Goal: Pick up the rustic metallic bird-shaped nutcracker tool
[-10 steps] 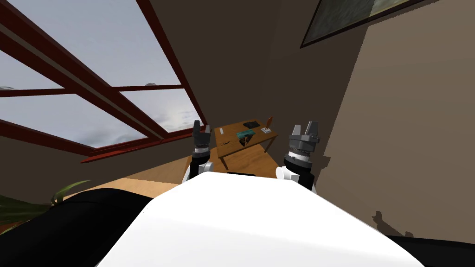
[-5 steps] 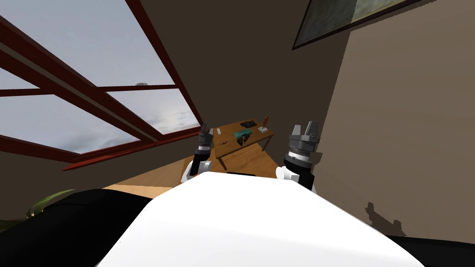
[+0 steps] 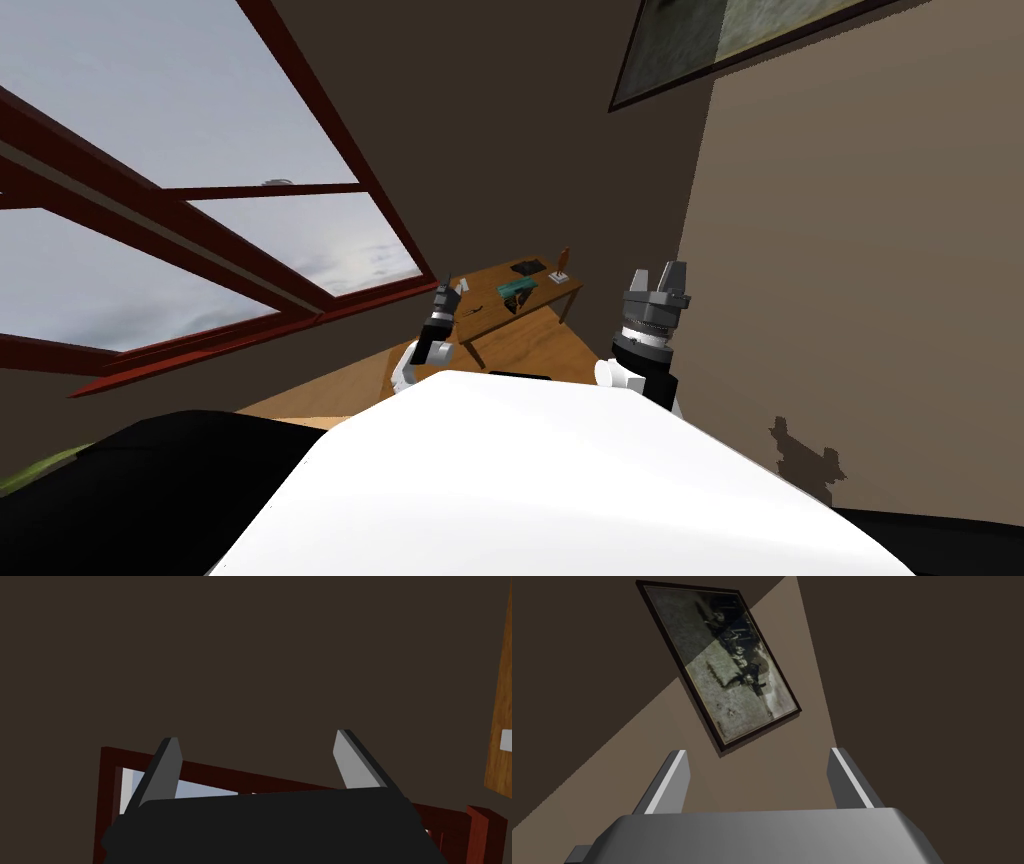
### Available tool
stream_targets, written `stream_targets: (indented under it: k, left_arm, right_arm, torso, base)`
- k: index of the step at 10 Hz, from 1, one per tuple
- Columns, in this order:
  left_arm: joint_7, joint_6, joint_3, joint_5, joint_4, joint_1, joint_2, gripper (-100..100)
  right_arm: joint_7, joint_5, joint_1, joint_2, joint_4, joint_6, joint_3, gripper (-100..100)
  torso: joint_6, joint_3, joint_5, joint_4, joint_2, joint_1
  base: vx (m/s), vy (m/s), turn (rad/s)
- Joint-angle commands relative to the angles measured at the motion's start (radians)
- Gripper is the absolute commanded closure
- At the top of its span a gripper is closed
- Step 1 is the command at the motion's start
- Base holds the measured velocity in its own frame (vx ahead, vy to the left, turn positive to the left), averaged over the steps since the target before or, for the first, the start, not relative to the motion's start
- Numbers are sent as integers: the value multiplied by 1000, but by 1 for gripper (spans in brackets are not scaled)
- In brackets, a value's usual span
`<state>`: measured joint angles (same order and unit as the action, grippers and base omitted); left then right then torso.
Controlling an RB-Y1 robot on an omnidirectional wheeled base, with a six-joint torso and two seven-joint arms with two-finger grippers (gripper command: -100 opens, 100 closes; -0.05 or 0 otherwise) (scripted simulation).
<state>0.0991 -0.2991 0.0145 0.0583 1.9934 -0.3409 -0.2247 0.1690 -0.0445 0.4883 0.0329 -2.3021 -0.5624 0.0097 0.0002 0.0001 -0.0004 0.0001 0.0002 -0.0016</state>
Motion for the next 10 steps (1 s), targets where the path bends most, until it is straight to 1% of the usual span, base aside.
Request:
stream_targets:
  k: [1, 2, 3, 4, 5, 6, 7, 8, 9, 10]
  left_arm:
    - [19, 30, 13, 12, -41, 9, -19, -100]
    - [36, 71, 27, 25, -84, 32, -38, -100]
    - [36, 72, 27, 25, -90, 32, -38, -100]
    - [55, 117, 41, 39, -127, 57, -57, -100]
    - [55, 117, 41, 39, -141, 57, -57, -100]
    - [73, 158, 56, 53, -177, 82, -75, -100]
    - [73, 164, 56, 53, -195, 82, -75, -100]
    - [91, 198, 72, 67, -238, 108, -93, -100]
    - [91, 213, 72, 67, -251, 108, -93, -100]
    - [108, 240, 88, 81, -304, 134, -111, -100]
  right_arm:
    - [0, 0, 0, 0, 0, 0, 0, 0]
    - [0, 0, 0, 0, 0, 0, 0, 0]
    - [0, 0, 0, 0, 0, 0, 0, 0]
    - [0, 0, 0, 0, 0, 0, 0, 0]
    - [0, 0, 0, 0, 0, 0, 0, 0]
    - [0, 0, 0, 0, 0, 0, 0, 0]
    - [0, 0, 0, 0, 0, 0, 0, 0]
    - [0, 0, 0, 0, 0, 0, 0, 0]
    - [0, 0, 0, 0, 0, 0, 0, 0]
    - [0, 0, 0, 0, 0, 0, 0, 0]
  torso:
    - [0, 0, 0, 0, 0, 0]
    - [0, 0, 0, 0, 0, 0]
    - [0, 0, 0, 0, 0, 0]
    - [0, 0, 0, 0, 0, 1]
    - [0, 0, 0, 0, 0, 0]
    - [0, 0, 0, 0, 0, 1]
    - [0, 0, 0, 0, 0, 1]
    - [0, 0, 0, 0, 0, 1]
    - [0, 0, 0, 0, -1, 0]
    - [-1, 0, 0, 0, 0, 1]
  base:
    - [-6, -21, -55]
    - [-6, -27, -130]
    - [-6, -18, -49]
    - [-3, -24, -122]
    - [-2, -16, -58]
    - [-1, -19, -121]
    - [-1, -16, -62]
    - [3, -26, -137]
    - [3, -21, -64]
    - [0, -23, -117]
